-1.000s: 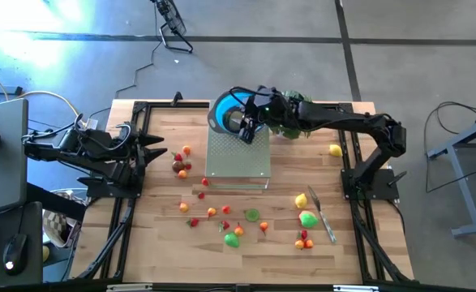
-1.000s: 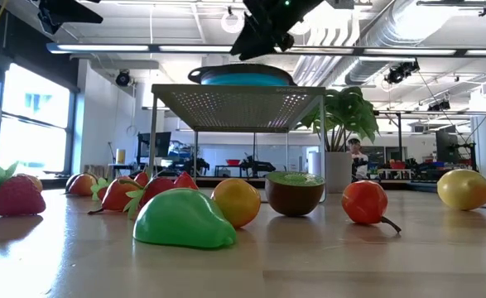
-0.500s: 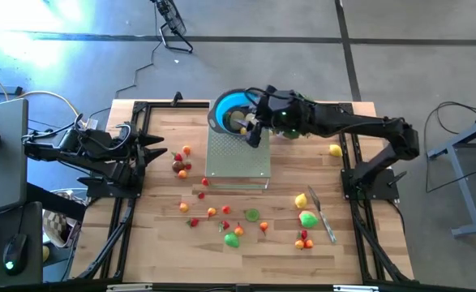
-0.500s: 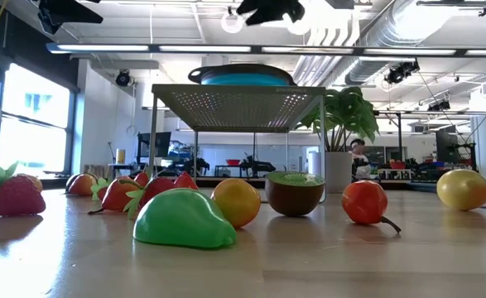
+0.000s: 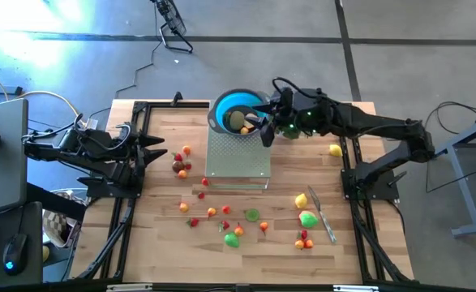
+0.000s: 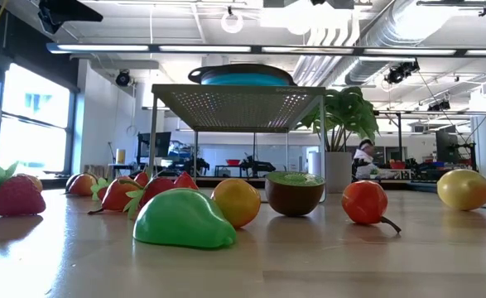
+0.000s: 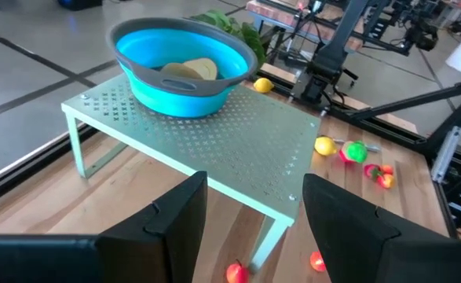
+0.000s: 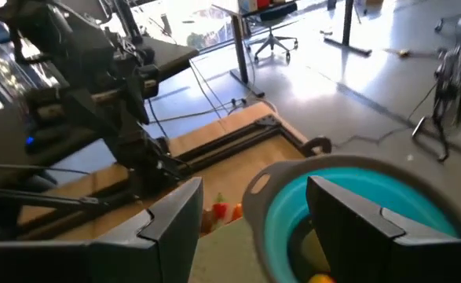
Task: Pick & Place Fruit
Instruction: Put the yellow lemon in the blue bowl on the shelf
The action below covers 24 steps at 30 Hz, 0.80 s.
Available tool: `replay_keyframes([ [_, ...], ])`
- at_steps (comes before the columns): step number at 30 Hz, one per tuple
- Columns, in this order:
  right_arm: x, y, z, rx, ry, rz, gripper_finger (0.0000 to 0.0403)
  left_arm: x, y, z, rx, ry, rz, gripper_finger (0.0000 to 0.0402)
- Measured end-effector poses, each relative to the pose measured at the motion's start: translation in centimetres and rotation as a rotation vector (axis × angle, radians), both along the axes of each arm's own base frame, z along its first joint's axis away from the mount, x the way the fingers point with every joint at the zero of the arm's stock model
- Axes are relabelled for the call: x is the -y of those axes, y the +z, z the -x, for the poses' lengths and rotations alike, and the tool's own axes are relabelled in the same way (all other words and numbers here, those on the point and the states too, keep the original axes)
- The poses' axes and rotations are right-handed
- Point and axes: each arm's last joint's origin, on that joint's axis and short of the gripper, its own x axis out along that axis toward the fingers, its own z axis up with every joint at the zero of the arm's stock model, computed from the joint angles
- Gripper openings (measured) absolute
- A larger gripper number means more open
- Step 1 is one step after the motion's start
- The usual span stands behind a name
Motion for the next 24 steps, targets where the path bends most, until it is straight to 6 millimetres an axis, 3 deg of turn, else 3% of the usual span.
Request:
replay_keyframes([
  [14, -4.2, -0.9, 0.7, -0.064, 0.026, -0.257, 0.0217, 0.1, -0.1, 0.0, -0.011, -0.036, 0.01, 0.0205],
  [24, -7.0, -1.6, 2.0, -0.183, 0.083, -0.24, 0.0145, 0.1, -0.1, 0.0, -0.011, -0.035, 0.012, 0.0205],
])
